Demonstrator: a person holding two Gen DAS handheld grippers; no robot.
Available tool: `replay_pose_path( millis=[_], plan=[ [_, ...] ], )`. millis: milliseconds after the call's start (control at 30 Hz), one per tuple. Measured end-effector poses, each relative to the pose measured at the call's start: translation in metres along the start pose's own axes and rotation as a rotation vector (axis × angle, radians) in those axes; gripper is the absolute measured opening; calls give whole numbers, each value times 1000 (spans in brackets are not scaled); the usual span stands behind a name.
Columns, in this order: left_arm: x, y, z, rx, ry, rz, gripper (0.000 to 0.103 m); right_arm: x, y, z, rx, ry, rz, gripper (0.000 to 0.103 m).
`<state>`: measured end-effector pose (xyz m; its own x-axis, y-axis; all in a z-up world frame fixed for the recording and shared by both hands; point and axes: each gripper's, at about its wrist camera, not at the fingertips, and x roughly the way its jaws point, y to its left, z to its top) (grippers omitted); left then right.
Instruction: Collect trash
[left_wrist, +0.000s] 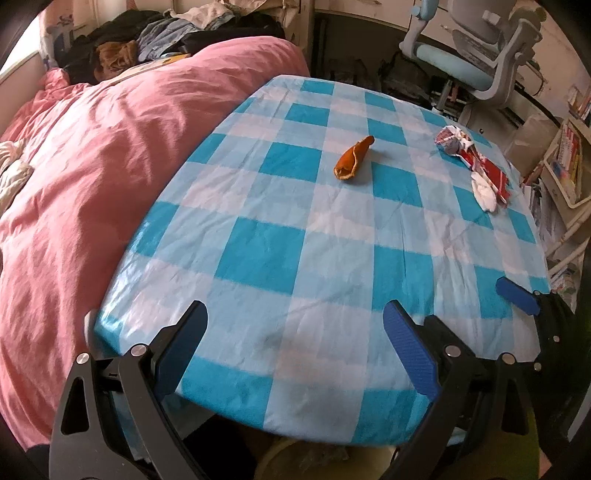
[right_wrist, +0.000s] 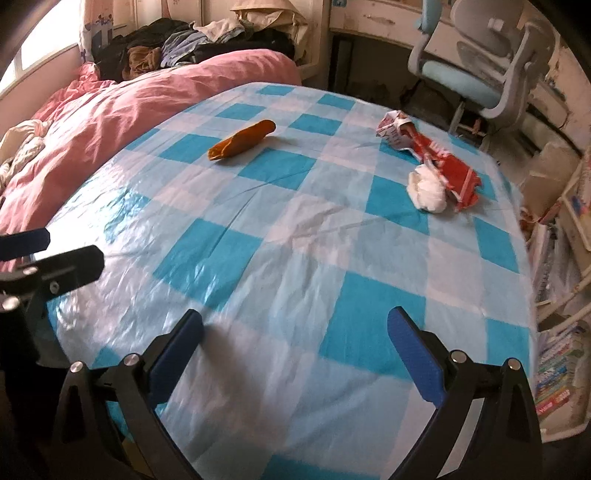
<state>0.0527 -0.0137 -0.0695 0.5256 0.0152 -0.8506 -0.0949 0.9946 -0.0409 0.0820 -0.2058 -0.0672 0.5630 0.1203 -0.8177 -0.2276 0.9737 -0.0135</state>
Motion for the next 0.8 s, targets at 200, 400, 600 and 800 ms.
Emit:
replay_pose_path(
  millis=[200,400,600,800],
  plan=[
    [2,2,7,-39,6,-18,93,23,-18,32,-42,66,60,95],
    [2,4,5,-34,22,-27,93,39,-31,50,-88,28,102,97],
    [-3,9,6,-54,21,-60,94,41,-30,53,-88,28,96,97],
    [-10,9,6,-51,23,-100,95,42,-32,55,-84,30,102,97]
  ],
)
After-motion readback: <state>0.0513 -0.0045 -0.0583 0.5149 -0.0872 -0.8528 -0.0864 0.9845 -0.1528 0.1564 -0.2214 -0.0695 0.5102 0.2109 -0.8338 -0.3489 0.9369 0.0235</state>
